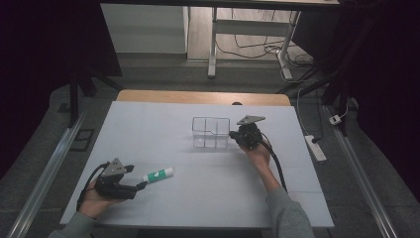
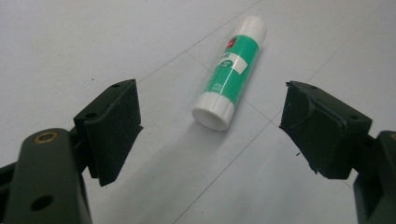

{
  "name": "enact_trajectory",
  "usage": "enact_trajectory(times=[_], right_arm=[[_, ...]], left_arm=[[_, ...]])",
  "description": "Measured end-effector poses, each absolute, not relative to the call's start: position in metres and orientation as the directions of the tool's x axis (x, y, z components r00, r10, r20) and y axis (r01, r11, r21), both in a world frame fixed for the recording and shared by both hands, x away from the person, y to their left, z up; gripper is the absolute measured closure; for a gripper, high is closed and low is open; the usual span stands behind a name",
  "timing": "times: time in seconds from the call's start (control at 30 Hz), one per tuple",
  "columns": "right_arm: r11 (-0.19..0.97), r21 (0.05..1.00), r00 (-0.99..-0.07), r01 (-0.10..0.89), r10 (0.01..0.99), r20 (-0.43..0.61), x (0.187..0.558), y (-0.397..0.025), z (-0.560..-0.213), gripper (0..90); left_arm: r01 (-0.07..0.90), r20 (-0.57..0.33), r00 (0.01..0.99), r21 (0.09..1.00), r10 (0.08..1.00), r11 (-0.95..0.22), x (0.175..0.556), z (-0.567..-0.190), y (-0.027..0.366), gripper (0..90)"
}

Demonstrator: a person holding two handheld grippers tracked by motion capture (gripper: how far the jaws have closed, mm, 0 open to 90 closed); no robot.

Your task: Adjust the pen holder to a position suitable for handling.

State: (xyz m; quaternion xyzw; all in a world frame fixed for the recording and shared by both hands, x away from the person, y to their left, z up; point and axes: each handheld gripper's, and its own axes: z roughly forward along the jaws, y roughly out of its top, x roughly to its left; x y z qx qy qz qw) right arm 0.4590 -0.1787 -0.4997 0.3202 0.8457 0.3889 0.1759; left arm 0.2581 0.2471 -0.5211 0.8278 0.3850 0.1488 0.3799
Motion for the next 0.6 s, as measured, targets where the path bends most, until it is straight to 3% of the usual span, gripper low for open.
enact_trajectory(times=[0.6], right_arm=[[0.514,0.767,-0.76,0.385,0.648,-0.052,0.458,-0.158,-0.504,88.9]], left_arm=[[0.523,-0.044,0.654,0.748,0.755,-0.409,0.258,-0.521,0.249,19.7]])
